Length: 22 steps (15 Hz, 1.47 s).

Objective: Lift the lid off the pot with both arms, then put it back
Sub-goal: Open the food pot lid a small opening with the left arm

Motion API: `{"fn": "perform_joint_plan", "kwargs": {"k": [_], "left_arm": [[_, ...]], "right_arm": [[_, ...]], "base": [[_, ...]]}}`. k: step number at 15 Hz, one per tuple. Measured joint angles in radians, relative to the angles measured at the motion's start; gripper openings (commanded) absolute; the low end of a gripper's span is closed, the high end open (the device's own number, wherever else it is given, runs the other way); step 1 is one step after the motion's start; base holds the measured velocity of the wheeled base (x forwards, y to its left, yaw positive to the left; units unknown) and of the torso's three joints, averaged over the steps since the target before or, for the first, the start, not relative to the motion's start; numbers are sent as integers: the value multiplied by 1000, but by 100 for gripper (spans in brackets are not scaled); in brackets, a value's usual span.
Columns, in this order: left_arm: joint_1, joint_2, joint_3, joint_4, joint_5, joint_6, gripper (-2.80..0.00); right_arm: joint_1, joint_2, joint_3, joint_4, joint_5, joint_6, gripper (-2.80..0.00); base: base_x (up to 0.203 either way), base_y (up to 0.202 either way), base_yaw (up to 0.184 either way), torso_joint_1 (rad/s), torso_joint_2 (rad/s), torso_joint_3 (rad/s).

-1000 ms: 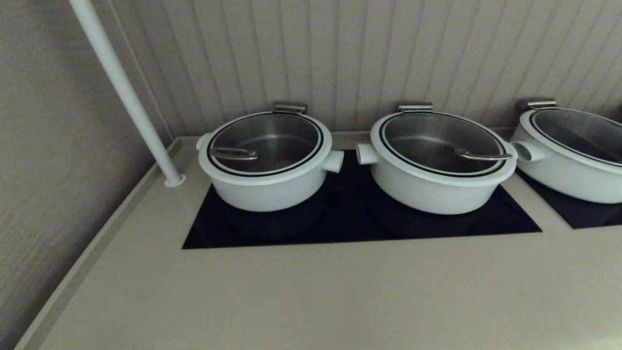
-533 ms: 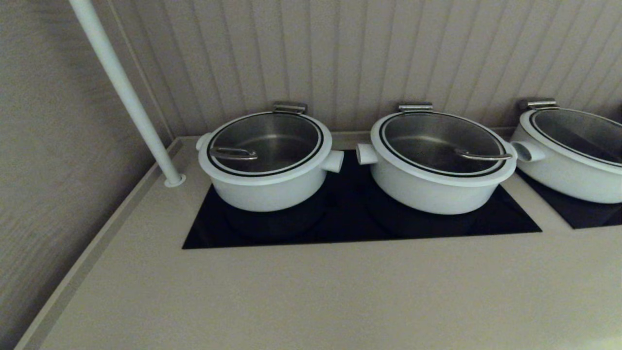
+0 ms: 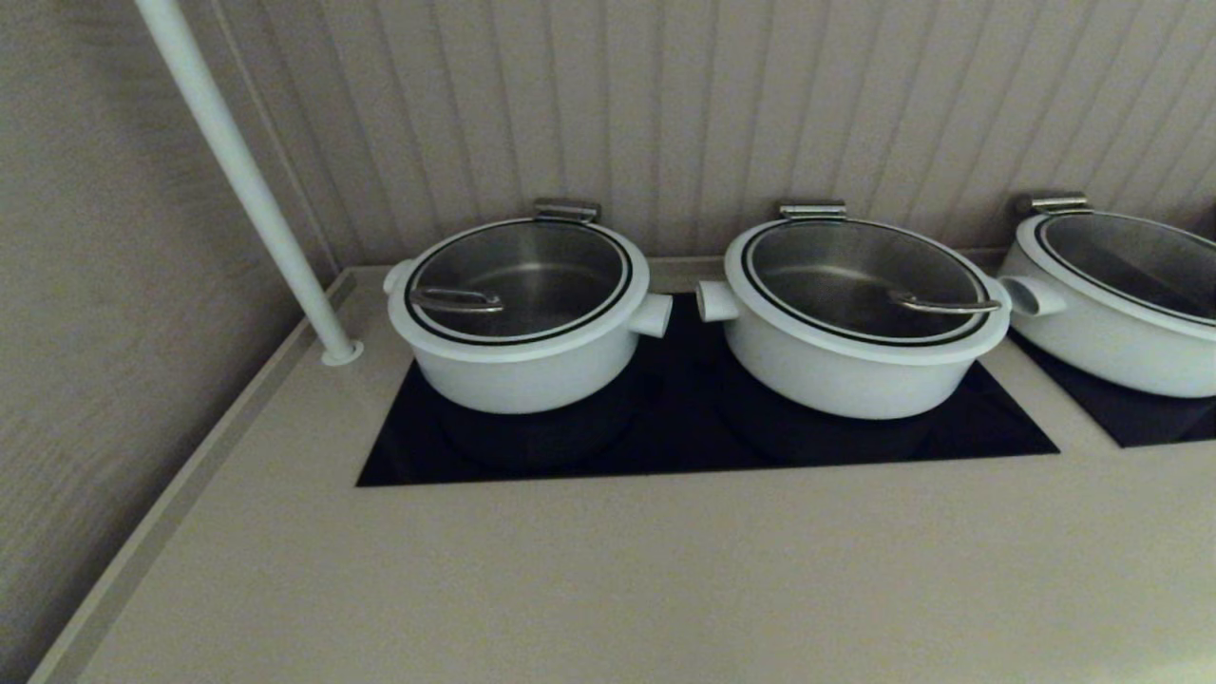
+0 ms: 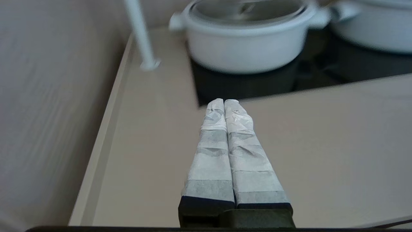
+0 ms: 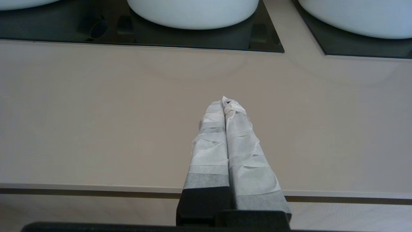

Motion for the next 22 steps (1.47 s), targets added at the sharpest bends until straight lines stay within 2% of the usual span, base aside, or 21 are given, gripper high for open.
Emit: {"fn": "perform_joint_plan", "kwargs": {"k": [3, 7, 11, 15, 17, 22], "left_arm": [[-14, 124, -111, -22, -53, -8, -280], [-46, 340, -225, -145, -115, -18, -280], [-56, 530, -277, -287, -228, -18, -280], [-62, 703, -312, -324, -302, -16, -280], [-87, 774, -318, -324, -323, -14, -280], [-173, 922, -321, -330, -326, -7, -280]], "right_arm": [[0, 0, 0, 0, 0, 0, -280], [0, 0, 0, 0, 0, 0, -280], [0, 0, 0, 0, 0, 0, -280], [0, 0, 0, 0, 0, 0, -280], [0, 0, 0, 0, 0, 0, -280], [0, 0, 0, 0, 0, 0, -280]], "base": [[0, 0, 0, 0, 0, 0], [0, 0, 0, 0, 0, 0], [0, 0, 0, 0, 0, 0], [0, 0, 0, 0, 0, 0], [0, 0, 0, 0, 0, 0], [0, 0, 0, 0, 0, 0]]}}
